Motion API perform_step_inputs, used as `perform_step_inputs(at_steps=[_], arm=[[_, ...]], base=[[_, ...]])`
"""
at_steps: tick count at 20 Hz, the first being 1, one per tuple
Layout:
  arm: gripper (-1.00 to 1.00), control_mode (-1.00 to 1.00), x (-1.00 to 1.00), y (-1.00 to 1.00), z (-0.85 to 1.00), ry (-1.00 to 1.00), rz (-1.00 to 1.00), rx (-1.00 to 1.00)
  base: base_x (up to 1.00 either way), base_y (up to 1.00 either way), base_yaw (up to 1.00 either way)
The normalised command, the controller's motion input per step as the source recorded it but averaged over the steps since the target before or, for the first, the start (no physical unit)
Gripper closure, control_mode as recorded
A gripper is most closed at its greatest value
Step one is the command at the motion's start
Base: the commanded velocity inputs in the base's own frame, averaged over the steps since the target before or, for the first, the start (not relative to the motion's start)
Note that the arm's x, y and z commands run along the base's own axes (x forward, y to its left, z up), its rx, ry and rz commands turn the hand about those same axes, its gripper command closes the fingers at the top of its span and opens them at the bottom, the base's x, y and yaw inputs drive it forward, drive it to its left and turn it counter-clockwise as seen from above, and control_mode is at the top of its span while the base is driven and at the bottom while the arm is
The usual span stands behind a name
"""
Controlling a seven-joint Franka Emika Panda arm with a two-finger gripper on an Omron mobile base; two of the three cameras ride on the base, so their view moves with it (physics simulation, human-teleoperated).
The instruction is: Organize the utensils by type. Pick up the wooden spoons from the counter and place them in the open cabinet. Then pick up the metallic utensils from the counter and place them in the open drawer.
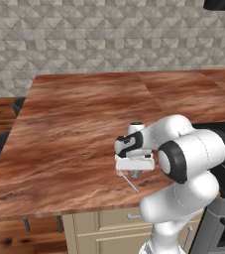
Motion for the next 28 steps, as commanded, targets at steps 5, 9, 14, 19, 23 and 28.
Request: perform_step_inputs(at_steps=[5,9,14,19,23,28], arm=[[1.00,-1.00,-0.10,-0.18,-0.15,-0.03,-0.06,0.10],[1.00,-1.00,0.00,-0.02,0.42,-0.04,0.00,0.02],[1.00,-1.00,0.00,0.02,0.66,-0.02,0.00,-0.05],[1.00,-1.00,-0.02,0.00,0.62,-0.09,0.05,-0.08],[1.00,-1.00,-0.12,0.00,0.46,-0.06,0.06,-0.04],[1.00,-1.00,-0.10,-0.01,0.38,0.00,0.03,-0.05]], base=[[0.00,0.00,0.00],[0.00,0.00,0.00],[0.00,0.00,0.00],[0.00,0.00,0.00],[0.00,0.00,0.00],[0.00,0.00,0.00]])
